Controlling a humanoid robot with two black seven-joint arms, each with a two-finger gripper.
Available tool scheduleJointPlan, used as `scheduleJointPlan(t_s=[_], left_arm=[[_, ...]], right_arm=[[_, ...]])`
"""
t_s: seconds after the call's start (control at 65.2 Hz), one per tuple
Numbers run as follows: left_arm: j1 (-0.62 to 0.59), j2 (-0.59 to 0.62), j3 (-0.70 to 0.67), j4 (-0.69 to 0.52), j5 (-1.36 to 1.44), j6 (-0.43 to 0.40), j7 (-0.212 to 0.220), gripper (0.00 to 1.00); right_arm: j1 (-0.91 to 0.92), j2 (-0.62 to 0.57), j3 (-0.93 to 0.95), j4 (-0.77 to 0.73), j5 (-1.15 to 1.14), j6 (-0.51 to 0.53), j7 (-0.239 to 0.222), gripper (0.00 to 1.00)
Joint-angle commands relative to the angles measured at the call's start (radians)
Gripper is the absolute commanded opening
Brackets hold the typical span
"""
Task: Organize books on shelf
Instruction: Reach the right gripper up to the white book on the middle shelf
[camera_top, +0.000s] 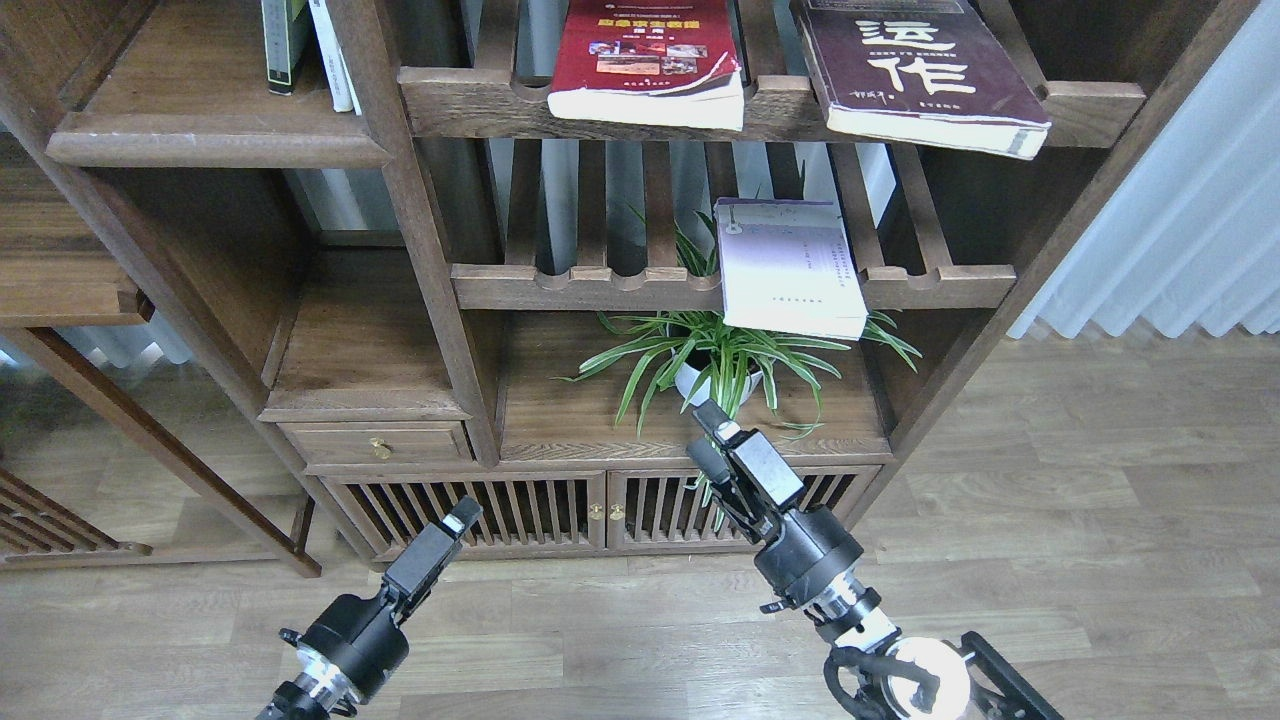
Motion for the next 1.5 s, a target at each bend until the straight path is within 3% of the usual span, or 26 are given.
scheduleJointPlan(t_s=[0.0,0.23,0.43,0.982,1.274,1.381,1.489], left_arm=[[-0.019,0.000,0.006,0.024,-0.007,0.000,0.011,1.00],[-0.035,0.000,0.016,0.030,-0.009,0.000,0.002,1.00],[-0.015,0.000,-0.043,0.015,-0.141,0.000,0.000,1.00],[0.013,0.000,-0.149,0.054,-0.153,0.000,0.000,1.00],[0.017,0.000,-0.157,0.059,-0.153,0.000,0.000,1.00],[0.027,0.000,-0.157,0.059,-0.153,0.000,0.000,1.00],[0.030,0.000,-0.157,0.059,-0.153,0.000,0.000,1.00]], right_arm=[[0.003,0.000,0.000,-0.012,0.001,0.000,0.000,0.99],[0.044,0.000,-0.010,-0.082,0.001,0.000,0.002,0.99],[0.125,0.000,-0.010,-0.268,0.000,0.000,0.014,0.99],[0.207,0.000,-0.070,-0.285,0.001,0.000,0.009,0.99],[0.378,0.000,-0.073,-0.412,0.011,0.000,0.031,0.99],[0.411,0.000,-0.061,-0.414,0.021,0.000,0.071,0.99],[0.463,0.000,-0.058,-0.414,0.081,-0.028,0.172,0.99]])
